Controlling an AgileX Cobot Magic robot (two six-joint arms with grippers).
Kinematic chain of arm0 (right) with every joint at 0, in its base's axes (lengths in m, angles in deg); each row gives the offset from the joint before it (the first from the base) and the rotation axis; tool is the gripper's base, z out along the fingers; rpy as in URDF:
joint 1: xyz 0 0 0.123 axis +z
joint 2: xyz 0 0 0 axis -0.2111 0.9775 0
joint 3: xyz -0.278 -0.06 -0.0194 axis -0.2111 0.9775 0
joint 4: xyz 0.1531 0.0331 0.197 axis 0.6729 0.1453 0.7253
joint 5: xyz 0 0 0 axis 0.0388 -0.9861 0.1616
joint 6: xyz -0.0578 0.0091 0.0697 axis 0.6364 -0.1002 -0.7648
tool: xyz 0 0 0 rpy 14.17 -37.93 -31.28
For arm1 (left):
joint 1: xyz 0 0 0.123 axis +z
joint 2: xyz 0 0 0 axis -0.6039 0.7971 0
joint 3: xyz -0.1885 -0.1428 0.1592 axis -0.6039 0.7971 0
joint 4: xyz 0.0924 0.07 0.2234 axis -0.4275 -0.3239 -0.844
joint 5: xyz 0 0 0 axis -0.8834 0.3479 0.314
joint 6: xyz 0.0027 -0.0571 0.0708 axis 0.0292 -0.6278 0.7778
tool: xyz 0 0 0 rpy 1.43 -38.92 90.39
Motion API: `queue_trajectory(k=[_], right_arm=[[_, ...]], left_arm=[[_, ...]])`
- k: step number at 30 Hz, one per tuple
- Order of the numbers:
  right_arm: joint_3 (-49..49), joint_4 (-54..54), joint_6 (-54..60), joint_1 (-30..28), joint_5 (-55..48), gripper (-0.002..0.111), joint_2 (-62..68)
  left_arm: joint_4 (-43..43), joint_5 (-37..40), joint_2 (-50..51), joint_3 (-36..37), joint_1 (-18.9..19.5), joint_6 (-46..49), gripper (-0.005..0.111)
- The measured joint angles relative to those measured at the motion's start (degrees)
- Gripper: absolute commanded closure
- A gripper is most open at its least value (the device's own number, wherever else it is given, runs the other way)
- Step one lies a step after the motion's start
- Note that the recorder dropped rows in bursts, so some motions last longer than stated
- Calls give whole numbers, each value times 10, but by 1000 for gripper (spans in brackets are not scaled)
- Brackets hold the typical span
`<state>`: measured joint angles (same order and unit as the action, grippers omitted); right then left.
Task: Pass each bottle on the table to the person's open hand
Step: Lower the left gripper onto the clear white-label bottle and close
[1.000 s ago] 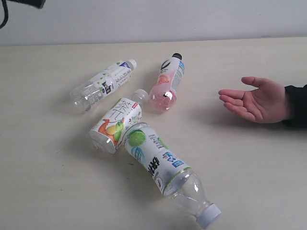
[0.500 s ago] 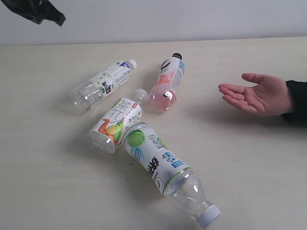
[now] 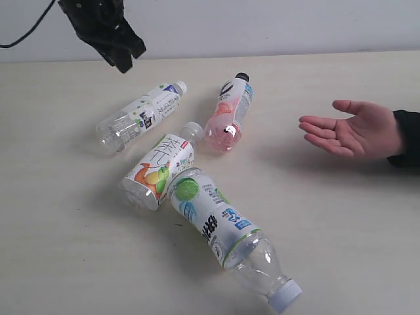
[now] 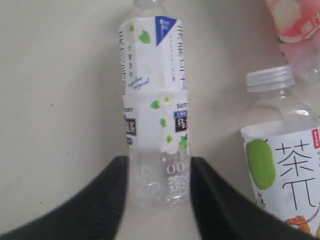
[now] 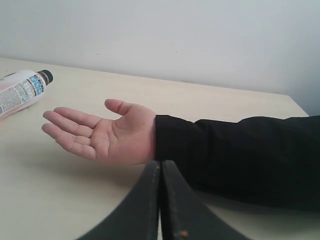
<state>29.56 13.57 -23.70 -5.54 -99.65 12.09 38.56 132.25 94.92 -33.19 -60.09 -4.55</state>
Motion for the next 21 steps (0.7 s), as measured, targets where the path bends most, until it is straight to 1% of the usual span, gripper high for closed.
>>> queue_trajectory(k=[1, 2, 3, 5, 7, 21], right_arm=[[0, 0, 0, 0, 0, 108, 0], [0, 0, 0, 0, 0, 108, 0], [0, 0, 0, 0, 0, 108, 0], [0, 0, 0, 0, 0, 108, 0], [0, 0, 0, 0, 0, 108, 0], [0, 0, 0, 0, 0, 108, 0]], left_arm=[[0, 0, 5, 0, -4, 7, 23], [-1, 0, 9, 0, -10, 9, 17], [-3, 0, 14, 0, -12, 11, 11], [-4, 0, 22, 0, -14, 8, 6], [-12, 0, 30, 0, -14, -3, 4], [-27, 0, 91, 0, -14, -1, 4]])
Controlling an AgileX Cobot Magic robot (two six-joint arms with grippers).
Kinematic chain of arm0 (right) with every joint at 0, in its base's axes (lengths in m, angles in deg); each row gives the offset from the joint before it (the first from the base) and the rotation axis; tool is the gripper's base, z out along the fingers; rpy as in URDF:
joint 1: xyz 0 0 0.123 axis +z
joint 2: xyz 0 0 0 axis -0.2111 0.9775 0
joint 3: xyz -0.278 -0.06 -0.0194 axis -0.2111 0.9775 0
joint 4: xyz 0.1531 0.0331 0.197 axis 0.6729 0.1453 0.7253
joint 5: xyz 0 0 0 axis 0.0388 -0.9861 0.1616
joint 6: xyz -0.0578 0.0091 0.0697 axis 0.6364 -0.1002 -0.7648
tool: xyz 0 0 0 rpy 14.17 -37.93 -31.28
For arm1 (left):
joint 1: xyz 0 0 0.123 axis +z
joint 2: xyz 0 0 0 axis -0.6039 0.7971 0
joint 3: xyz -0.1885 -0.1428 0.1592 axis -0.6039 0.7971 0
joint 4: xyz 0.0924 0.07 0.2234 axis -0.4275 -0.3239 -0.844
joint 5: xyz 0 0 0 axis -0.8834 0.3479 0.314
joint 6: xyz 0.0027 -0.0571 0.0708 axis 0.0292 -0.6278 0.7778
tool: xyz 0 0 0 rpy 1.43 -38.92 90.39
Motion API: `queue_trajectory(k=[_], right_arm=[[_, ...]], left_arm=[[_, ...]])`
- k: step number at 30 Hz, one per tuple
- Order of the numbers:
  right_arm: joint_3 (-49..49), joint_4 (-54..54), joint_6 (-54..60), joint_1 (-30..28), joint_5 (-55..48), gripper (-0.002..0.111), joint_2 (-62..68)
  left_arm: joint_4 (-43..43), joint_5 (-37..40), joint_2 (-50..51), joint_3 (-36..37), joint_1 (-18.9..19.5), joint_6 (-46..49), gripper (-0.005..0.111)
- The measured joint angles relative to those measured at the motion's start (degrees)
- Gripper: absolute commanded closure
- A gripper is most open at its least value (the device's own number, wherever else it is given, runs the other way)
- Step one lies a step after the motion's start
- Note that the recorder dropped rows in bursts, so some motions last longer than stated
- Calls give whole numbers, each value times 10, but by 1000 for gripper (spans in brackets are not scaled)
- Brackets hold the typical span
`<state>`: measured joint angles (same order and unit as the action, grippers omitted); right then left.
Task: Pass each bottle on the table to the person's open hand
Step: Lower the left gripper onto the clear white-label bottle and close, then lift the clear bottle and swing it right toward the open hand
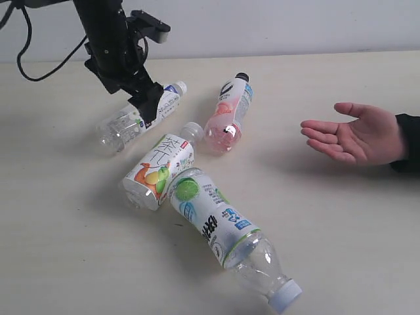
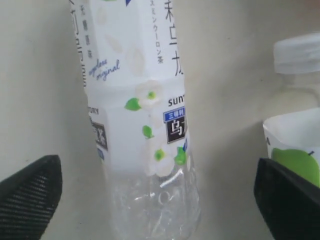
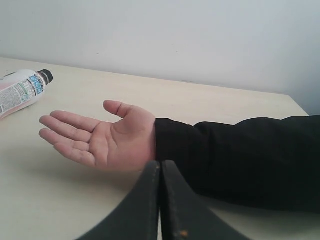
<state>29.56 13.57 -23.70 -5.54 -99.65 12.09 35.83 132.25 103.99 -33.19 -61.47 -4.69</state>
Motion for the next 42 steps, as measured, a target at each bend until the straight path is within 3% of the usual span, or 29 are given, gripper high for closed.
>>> queue_trajectory(k=[27, 31, 34, 38, 39, 42], right_arm=[[0, 0, 0, 0, 0, 108, 0], [0, 0, 0, 0, 0, 108, 0], [0, 0, 0, 0, 0, 108, 0], [0, 0, 0, 0, 0, 108, 0], [0, 0, 0, 0, 0, 108, 0], [0, 0, 0, 0, 0, 108, 0]], left_arm=[[-28, -31, 71, 0, 0, 15, 7], [-35, -30, 71, 0, 0, 15, 29], [-37, -29, 71, 0, 0, 15, 57], [-39, -29, 71, 0, 0, 17, 101], [-39, -29, 71, 0, 0, 17, 106], [-42, -29, 71, -2, 0, 16, 106]])
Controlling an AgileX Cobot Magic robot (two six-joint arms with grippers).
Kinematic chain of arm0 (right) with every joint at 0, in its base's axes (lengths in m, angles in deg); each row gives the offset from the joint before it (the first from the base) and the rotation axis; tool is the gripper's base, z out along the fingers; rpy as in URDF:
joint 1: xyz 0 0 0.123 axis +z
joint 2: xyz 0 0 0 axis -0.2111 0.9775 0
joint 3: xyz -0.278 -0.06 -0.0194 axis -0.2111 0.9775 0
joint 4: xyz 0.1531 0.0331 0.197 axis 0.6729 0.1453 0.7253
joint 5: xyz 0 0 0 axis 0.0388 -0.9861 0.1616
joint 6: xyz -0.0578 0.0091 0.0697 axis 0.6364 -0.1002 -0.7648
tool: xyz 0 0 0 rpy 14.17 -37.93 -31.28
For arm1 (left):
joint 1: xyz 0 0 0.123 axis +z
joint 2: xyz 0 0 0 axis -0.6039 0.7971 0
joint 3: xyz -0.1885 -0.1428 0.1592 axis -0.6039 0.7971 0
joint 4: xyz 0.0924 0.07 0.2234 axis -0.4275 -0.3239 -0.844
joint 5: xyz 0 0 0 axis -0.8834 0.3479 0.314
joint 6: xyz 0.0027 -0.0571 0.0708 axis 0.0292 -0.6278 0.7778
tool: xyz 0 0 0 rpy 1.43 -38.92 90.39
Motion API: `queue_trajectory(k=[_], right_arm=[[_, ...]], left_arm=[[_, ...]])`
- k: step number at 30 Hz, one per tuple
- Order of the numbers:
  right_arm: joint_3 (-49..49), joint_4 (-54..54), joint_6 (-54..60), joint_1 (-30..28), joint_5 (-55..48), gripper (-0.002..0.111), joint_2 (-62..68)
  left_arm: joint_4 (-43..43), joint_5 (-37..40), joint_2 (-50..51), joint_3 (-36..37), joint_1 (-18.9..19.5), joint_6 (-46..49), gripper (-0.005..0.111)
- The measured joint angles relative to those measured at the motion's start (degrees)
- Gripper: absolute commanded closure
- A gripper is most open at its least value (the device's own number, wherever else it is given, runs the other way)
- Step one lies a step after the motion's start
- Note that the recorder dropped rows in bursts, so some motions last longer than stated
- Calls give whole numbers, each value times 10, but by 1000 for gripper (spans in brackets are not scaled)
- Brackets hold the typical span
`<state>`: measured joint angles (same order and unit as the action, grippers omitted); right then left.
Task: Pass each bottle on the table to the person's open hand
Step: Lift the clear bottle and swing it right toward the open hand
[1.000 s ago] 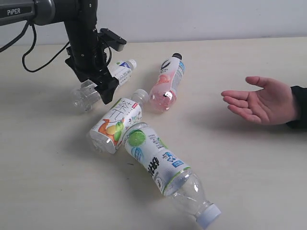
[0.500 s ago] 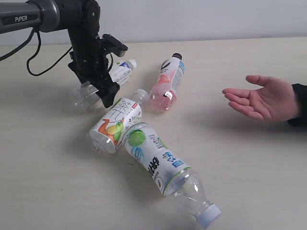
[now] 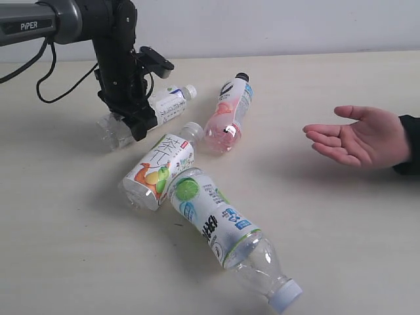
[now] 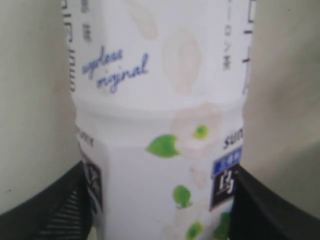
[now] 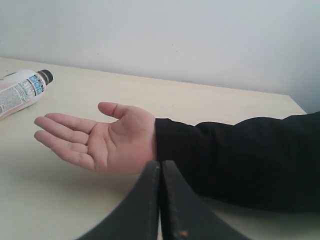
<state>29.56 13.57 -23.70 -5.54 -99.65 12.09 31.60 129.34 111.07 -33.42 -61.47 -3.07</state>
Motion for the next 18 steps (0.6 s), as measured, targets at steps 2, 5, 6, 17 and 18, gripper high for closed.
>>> queue_trajectory(k=[2, 5, 6, 17, 18], right_arm=[[0, 0, 0, 0, 0, 108, 0], [0, 0, 0, 0, 0, 108, 0], [0, 0, 0, 0, 0, 108, 0], [0, 0, 0, 0, 0, 108, 0], [0, 0, 0, 0, 0, 108, 0]], left_arm=[[-11, 0, 0, -6, 0, -12, 107], [-60, 0, -8, -22, 0, -89, 107], [-64, 1, -15, -24, 0, -103, 107], [73, 23, -201, 58, -8, -258, 107], [78, -1, -242, 125, -21, -274, 107]])
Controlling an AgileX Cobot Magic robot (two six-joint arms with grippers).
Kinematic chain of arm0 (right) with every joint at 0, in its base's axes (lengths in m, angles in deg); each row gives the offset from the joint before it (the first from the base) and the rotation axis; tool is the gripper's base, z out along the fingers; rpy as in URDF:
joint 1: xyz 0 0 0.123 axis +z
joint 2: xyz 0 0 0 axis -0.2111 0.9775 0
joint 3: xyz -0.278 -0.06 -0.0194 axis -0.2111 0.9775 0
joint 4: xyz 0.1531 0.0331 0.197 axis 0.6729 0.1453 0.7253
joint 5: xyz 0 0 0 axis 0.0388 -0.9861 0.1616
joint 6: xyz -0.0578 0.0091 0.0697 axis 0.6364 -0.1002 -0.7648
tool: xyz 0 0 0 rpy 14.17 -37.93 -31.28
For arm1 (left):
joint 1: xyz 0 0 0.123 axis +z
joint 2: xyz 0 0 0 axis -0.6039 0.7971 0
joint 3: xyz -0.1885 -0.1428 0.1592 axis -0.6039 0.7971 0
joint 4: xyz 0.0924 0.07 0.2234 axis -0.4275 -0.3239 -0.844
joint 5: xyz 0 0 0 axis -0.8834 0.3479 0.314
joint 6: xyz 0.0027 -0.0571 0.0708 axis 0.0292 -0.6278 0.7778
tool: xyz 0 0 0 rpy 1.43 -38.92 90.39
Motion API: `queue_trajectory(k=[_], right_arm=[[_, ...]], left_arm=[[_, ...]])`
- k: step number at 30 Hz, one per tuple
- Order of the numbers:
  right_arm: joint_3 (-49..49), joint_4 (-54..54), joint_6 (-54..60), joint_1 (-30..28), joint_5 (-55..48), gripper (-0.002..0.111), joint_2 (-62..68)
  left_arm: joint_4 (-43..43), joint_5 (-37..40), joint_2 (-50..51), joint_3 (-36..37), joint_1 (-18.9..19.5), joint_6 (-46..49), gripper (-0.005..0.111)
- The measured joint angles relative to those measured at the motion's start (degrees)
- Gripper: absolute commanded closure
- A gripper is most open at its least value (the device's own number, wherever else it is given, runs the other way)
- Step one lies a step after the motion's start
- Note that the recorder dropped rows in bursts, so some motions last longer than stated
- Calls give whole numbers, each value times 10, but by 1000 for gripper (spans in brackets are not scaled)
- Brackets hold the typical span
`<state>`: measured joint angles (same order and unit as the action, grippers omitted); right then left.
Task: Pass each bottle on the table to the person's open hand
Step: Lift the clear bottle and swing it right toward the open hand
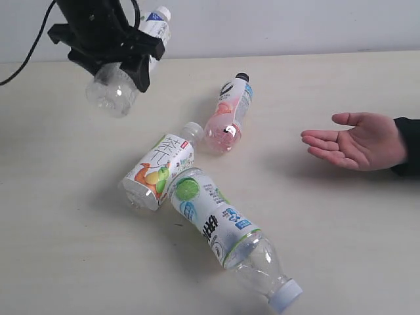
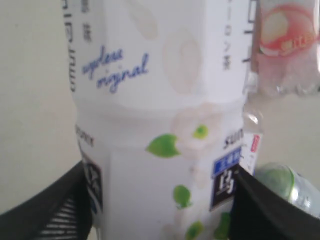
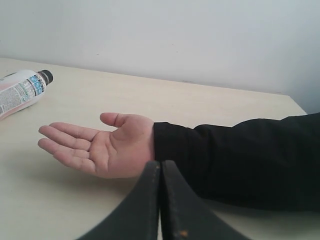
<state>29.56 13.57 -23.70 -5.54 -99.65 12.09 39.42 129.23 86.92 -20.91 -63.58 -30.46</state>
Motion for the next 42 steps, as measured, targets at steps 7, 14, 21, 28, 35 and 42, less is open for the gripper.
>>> queue_trajectory(k=[7, 14, 21, 28, 35, 42], right_arm=[[0, 0, 0, 0, 0, 108, 0], [0, 0, 0, 0, 0, 108, 0], [0, 0, 0, 0, 0, 108, 0], [0, 0, 0, 0, 0, 108, 0], [0, 0, 0, 0, 0, 108, 0], [0, 0, 0, 0, 0, 108, 0]], left_arm=[[52, -173, -180, 234, -62, -91, 107], [215, -281, -232, 286, -157, -89, 107], [387, -422, -164, 281, -252, -75, 107], [549, -408, -31, 151, -258, -11, 107], [628, -359, 103, -14, -259, 11, 107], [636, -357, 171, -42, -259, -9, 107]])
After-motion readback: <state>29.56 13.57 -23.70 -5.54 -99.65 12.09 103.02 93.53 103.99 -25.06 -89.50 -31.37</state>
